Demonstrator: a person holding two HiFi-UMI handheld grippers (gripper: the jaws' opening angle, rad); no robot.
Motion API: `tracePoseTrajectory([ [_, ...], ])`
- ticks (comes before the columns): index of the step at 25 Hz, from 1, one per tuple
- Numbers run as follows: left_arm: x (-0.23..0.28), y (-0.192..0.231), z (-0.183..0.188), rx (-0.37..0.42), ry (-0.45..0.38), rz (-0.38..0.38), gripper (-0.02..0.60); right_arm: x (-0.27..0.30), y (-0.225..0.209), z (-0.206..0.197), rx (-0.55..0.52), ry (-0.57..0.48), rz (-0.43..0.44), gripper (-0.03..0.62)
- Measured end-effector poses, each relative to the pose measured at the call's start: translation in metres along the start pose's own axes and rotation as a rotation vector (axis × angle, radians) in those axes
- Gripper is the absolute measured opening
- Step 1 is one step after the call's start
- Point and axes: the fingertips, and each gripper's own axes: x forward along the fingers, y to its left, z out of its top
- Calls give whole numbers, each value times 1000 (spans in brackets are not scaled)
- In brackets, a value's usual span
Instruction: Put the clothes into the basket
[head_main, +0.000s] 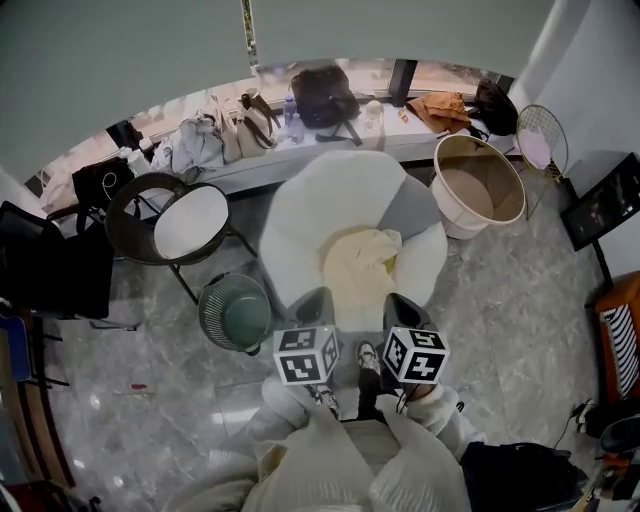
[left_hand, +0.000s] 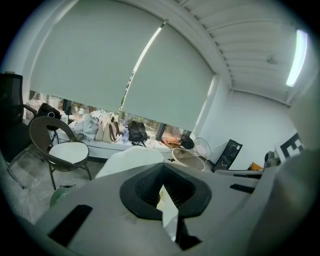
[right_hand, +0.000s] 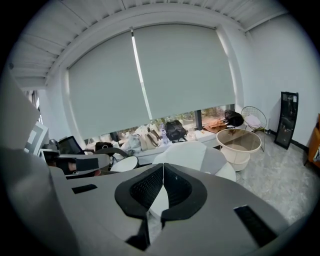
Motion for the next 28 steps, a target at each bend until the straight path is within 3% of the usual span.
tracePoseTrajectory([
  [13,76,17,16,-23,40,125,-3,83,-39,33,0,52,81,25],
  [28,195,46,-52,-40,182,177,-5,193,-122,-25,76,190,67,25],
])
